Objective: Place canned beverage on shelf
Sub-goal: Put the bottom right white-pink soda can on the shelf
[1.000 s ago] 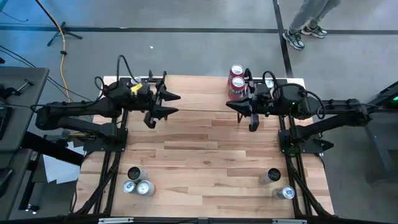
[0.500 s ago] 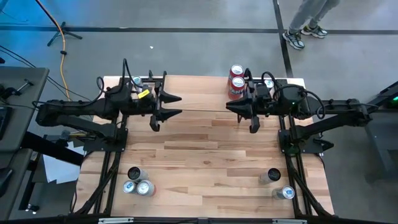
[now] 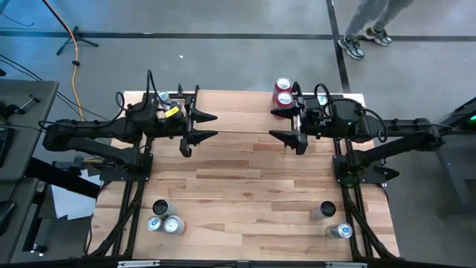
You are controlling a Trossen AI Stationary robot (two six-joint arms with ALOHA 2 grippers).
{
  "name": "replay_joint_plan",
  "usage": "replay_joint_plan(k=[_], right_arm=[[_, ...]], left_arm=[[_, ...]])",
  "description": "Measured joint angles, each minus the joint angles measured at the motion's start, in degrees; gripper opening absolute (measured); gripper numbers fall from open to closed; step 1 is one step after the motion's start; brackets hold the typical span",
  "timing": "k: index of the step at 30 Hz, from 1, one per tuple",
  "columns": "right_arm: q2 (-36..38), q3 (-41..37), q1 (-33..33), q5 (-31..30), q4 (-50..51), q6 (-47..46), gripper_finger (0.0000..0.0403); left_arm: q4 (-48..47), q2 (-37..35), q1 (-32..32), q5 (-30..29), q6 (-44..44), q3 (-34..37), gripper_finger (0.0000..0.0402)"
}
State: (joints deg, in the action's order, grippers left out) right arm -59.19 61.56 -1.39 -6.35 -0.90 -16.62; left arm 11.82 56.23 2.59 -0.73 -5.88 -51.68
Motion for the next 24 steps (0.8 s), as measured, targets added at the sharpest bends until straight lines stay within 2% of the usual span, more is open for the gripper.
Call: replay_joint_plan(k=[6,8,10,15,17,20,24], right_arm=[[-0.2,0.4,0.0,0.7,-0.1,-0.3,0.0377],[-0.1,3.2,-0.2,1.9,3.8,-2.6,0.0375],[-0.3,8.3,-0.6,3.1,14.2,-7.0,0.0374],[-5.4,22.6,-3.0,4.3,56.0,-24.0,0.0374],[-7.5,25.8,-4.7,6.3,68.0,-32.4,0.0374],[-10.1,26.2,-9.4,9.9,80.4,-44.8,0.0374],[-11.7,22.1,-17.5,14.2,87.5,-62.3,0.0374]], left_arm=[[0.0,0.0,0.0,0.0,0.0,0.0,0.0204],[0.0,0.0,0.0,0.0,0.0,0.0,0.0204],[0.0,0.0,0.0,0.0,0.0,0.0,0.0204],[0.0,0.0,0.3,-2.9,0.1,0.0,0.0204],[0.0,0.0,1.0,-4.4,0.1,0.0,0.0204],[0.0,0.3,2.3,-4.9,0.0,0.0,0.0204],[-0.3,0.3,4.2,-4.5,-1.4,0.1,0.0204]])
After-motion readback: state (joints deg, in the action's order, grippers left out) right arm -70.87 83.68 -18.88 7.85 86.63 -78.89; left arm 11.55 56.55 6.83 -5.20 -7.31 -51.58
